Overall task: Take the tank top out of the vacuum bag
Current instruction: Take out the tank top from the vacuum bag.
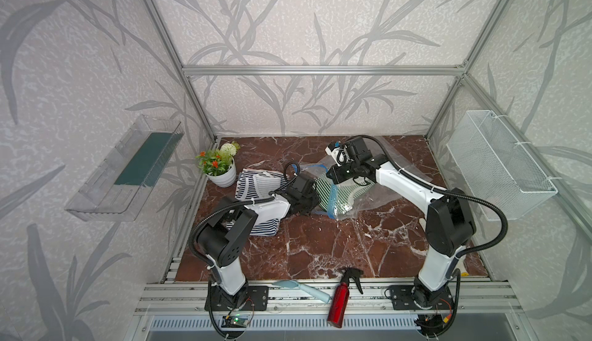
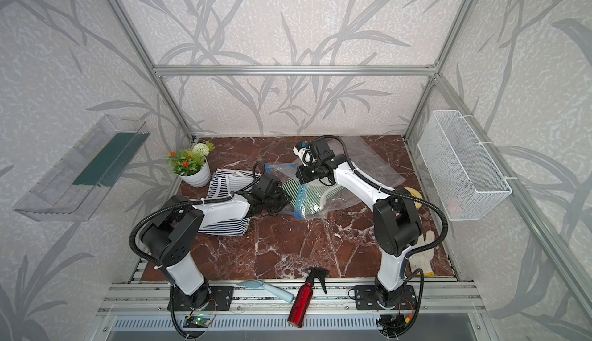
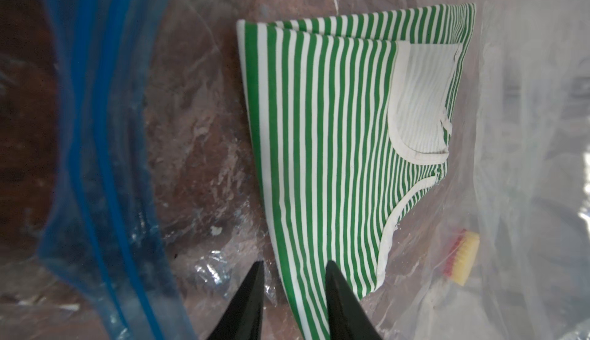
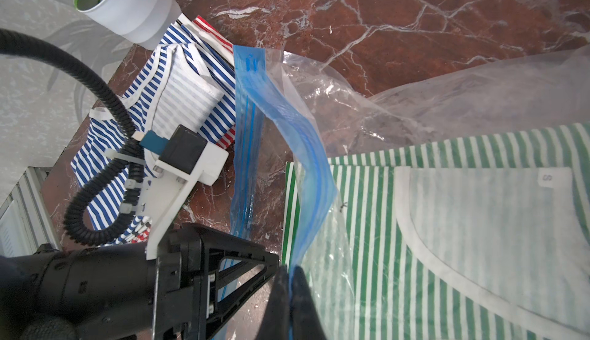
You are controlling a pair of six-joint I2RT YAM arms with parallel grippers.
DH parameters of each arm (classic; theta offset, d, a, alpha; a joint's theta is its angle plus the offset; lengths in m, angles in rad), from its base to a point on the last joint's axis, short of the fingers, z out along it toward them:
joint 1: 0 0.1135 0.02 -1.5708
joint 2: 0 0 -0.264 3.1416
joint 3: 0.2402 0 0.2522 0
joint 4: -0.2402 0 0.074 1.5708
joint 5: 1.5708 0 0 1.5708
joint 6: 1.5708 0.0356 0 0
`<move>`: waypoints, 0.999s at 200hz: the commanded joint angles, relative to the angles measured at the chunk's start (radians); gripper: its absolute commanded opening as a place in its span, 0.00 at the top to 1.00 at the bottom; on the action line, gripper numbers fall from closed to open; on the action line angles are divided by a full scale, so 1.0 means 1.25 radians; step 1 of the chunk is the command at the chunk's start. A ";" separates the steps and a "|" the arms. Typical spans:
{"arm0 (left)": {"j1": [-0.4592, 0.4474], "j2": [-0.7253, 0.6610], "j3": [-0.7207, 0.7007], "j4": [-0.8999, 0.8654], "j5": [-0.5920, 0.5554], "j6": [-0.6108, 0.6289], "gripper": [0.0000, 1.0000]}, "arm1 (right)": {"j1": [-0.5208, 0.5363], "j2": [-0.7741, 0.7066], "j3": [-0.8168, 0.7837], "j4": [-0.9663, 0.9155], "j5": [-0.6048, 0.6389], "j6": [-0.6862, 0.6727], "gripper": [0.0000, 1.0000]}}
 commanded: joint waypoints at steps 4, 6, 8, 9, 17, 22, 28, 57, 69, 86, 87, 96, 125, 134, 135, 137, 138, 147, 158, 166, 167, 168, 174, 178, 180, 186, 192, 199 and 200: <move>-0.005 0.027 0.016 0.034 0.020 -0.077 0.65 | 0.003 -0.008 0.027 -0.015 -0.002 -0.007 1.00; -0.006 0.028 0.017 0.031 0.021 -0.077 0.65 | 0.003 -0.008 0.027 -0.016 -0.003 -0.008 1.00; -0.005 0.028 0.019 0.027 0.021 -0.076 0.65 | 0.003 -0.008 0.028 -0.016 -0.002 -0.009 1.00; -0.005 0.029 0.021 0.024 0.022 -0.076 0.65 | 0.003 -0.008 0.028 -0.017 -0.002 -0.008 1.00; -0.005 0.033 0.029 0.009 0.022 -0.077 0.65 | 0.003 -0.007 0.029 -0.020 -0.002 -0.011 1.00; -0.005 0.034 0.030 0.006 0.022 -0.079 0.65 | 0.003 -0.007 0.030 -0.022 -0.001 -0.011 1.00; -0.004 0.037 0.031 0.006 0.020 -0.083 0.65 | 0.003 -0.006 0.030 -0.023 0.000 -0.012 1.00; 0.000 0.079 0.054 0.017 0.052 -0.099 0.66 | 0.003 -0.001 0.035 -0.028 -0.004 -0.012 1.00; -0.002 0.086 0.046 0.049 0.055 -0.108 0.66 | 0.003 0.001 0.036 -0.032 -0.005 -0.013 1.00; -0.001 0.086 0.049 0.041 0.046 -0.109 0.66 | 0.002 -0.002 0.036 -0.031 0.000 -0.015 1.00; -0.001 0.086 0.050 0.038 0.045 -0.109 0.66 | 0.002 -0.002 0.036 -0.031 -0.001 -0.015 1.00; -0.001 0.088 0.058 0.021 0.047 -0.105 0.66 | 0.002 -0.001 0.038 -0.032 0.000 -0.015 1.00; -0.001 0.100 0.074 -0.009 0.051 -0.102 0.67 | 0.003 0.001 0.039 -0.036 -0.002 -0.018 1.00; -0.002 0.108 0.081 -0.015 0.058 -0.104 0.67 | 0.003 -0.001 0.039 -0.036 -0.002 -0.017 1.00; -0.002 0.108 0.081 -0.015 0.058 -0.105 0.68 | 0.003 -0.001 0.039 -0.036 -0.002 -0.018 1.00; -0.002 0.110 0.082 -0.015 0.060 -0.106 0.68 | 0.002 -0.001 0.039 -0.037 -0.002 -0.017 1.00; -0.002 0.110 0.082 -0.015 0.060 -0.106 0.68 | 0.003 -0.001 0.039 -0.037 -0.002 -0.017 1.00; -0.002 0.113 0.084 -0.016 0.063 -0.106 0.70 | 0.003 -0.002 0.039 -0.038 -0.001 -0.019 1.00; -0.002 0.113 0.084 -0.017 0.056 -0.100 0.77 | 0.003 -0.004 0.039 -0.041 0.001 -0.021 1.00; -0.002 0.110 0.086 -0.020 0.051 -0.094 0.83 | 0.002 -0.006 0.039 -0.040 0.003 -0.022 1.00; -0.002 0.109 0.086 -0.020 0.050 -0.094 0.83 | 0.002 -0.006 0.039 -0.041 0.003 -0.022 1.00; -0.002 0.108 0.087 -0.021 0.050 -0.093 0.84 | 0.002 -0.006 0.039 -0.041 0.003 -0.021 1.00; -0.002 0.106 0.090 -0.028 0.048 -0.089 0.88 | 0.002 -0.007 0.039 -0.041 0.003 -0.021 1.00; -0.001 0.103 0.093 -0.032 0.047 -0.086 0.89 | 0.002 -0.006 0.038 -0.041 0.003 -0.022 1.00; -0.001 0.102 0.094 -0.034 0.046 -0.085 0.90 | 0.002 -0.007 0.039 -0.041 0.003 -0.021 1.00; 0.000 0.100 0.097 -0.040 0.045 -0.082 0.94 | 0.001 -0.006 0.039 -0.041 0.002 -0.020 1.00; 0.000 0.097 0.099 -0.043 0.043 -0.078 0.97 | 0.002 -0.006 0.039 -0.042 0.001 -0.020 1.00; 0.000 0.092 0.104 -0.046 0.040 -0.072 1.00 | 0.002 -0.006 0.040 -0.045 0.002 -0.020 1.00; 0.000 0.091 0.104 -0.047 0.040 -0.071 1.00 | 0.002 -0.006 0.040 -0.045 0.002 -0.020 1.00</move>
